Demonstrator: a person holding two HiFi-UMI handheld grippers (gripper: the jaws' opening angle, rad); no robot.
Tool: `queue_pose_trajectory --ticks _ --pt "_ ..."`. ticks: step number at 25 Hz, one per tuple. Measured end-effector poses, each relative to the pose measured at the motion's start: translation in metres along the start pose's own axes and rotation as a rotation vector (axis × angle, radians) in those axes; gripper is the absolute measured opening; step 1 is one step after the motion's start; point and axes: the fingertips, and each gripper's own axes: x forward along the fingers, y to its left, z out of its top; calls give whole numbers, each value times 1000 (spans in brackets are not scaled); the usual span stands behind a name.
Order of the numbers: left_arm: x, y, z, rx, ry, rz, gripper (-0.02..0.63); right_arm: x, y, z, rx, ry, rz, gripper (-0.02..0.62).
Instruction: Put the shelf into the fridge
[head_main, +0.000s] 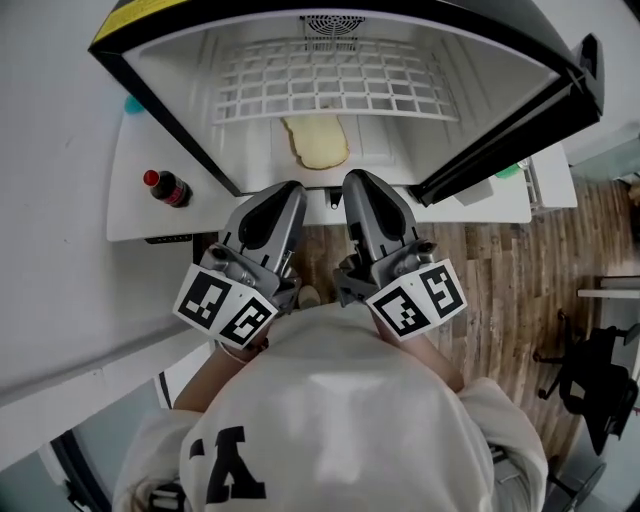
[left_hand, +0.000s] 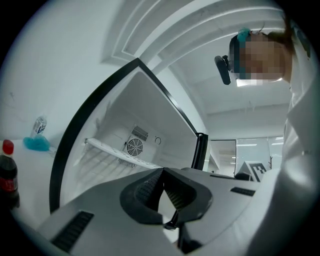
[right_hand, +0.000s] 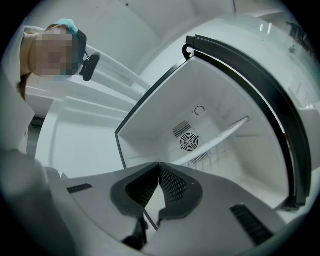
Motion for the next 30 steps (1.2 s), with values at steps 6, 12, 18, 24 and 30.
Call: queue_pose_trajectory --ticks 6,12,18,24,30 --pt "-12 -14 17 42 -48 32 6 -8 16 15 -42 -16 50 29" --pt "-18 -50 7 31 -49 39 6 -42 18 29 -106 -7 61 29" --pt "-28 -101 -13 30 -35 40 6 -92 22 32 -96 27 86 29" --pt "-50 -149 -30 50 -33 65 6 -142 34 37 -110 48 131 29" --pt "-80 -191 -49 62 -45 123 6 -193 48 32 -105 77 179 29"
